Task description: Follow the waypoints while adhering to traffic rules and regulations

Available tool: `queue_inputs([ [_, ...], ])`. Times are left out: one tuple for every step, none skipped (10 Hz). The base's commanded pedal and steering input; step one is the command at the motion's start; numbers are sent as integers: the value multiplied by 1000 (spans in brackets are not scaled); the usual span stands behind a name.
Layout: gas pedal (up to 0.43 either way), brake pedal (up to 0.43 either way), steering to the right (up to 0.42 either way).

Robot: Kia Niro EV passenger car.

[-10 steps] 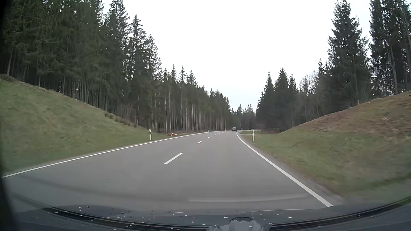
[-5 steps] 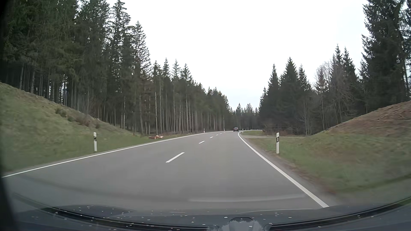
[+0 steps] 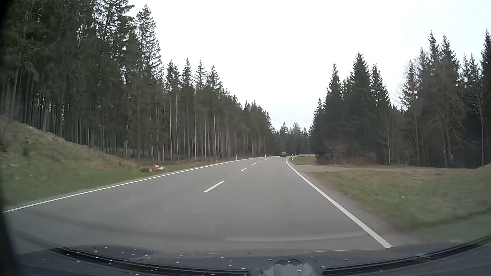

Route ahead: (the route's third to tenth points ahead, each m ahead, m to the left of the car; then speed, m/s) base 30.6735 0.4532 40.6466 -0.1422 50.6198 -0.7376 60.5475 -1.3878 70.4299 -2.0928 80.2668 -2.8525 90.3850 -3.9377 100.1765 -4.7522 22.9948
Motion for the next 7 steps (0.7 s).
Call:
queue_inputs([
  [157,0,4],
  [157,0,4],
  [157,0,4],
  [157,0,5],
  [157,0,6],
  [157,0,8],
  [157,0,8],
])
